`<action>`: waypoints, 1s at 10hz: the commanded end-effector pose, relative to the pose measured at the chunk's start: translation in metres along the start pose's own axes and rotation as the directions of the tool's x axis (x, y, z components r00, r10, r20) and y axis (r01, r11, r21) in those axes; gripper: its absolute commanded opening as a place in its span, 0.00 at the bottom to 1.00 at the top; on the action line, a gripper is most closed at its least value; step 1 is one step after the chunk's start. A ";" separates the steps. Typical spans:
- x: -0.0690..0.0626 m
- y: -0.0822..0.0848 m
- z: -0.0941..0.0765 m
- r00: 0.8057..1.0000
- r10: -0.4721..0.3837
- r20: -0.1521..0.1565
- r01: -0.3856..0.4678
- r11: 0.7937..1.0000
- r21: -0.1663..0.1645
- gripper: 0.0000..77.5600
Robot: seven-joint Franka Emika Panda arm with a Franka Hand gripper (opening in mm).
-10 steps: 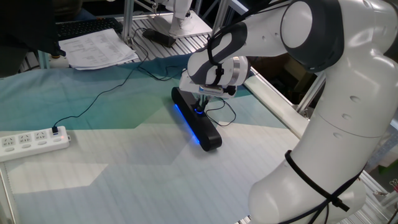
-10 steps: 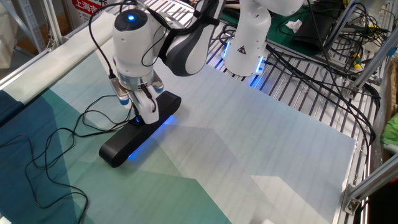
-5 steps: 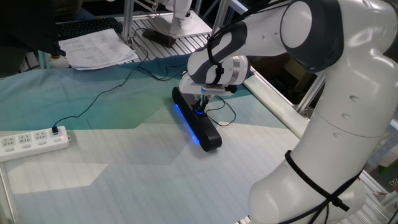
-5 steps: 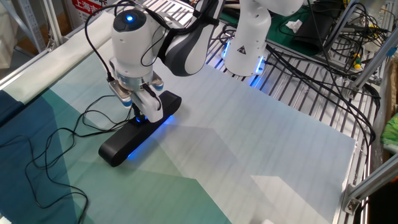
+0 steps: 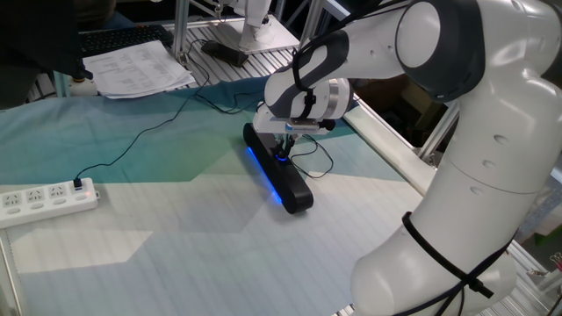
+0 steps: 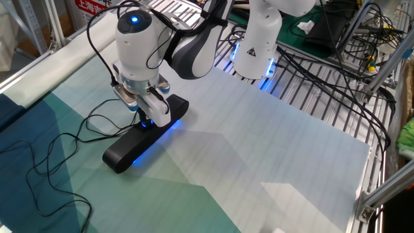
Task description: Turn the knob to decrease the volume of the speaker
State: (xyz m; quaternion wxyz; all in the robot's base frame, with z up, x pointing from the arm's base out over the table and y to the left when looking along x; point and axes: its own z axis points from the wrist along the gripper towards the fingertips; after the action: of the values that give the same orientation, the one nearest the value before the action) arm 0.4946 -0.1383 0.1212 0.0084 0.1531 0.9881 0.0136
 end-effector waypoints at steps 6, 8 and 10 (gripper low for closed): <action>0.001 0.003 -0.004 0.997 -0.072 0.007 0.072 0.997 0.029 0.01; 0.001 0.003 -0.004 0.997 -0.071 0.007 0.070 0.997 0.030 0.01; 0.001 0.003 -0.004 0.998 -0.065 0.007 0.065 0.997 0.031 0.01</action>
State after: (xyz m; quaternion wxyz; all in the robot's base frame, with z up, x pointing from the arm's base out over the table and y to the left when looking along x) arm 0.4930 -0.1345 0.1234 0.0086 0.1197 0.9928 -0.0019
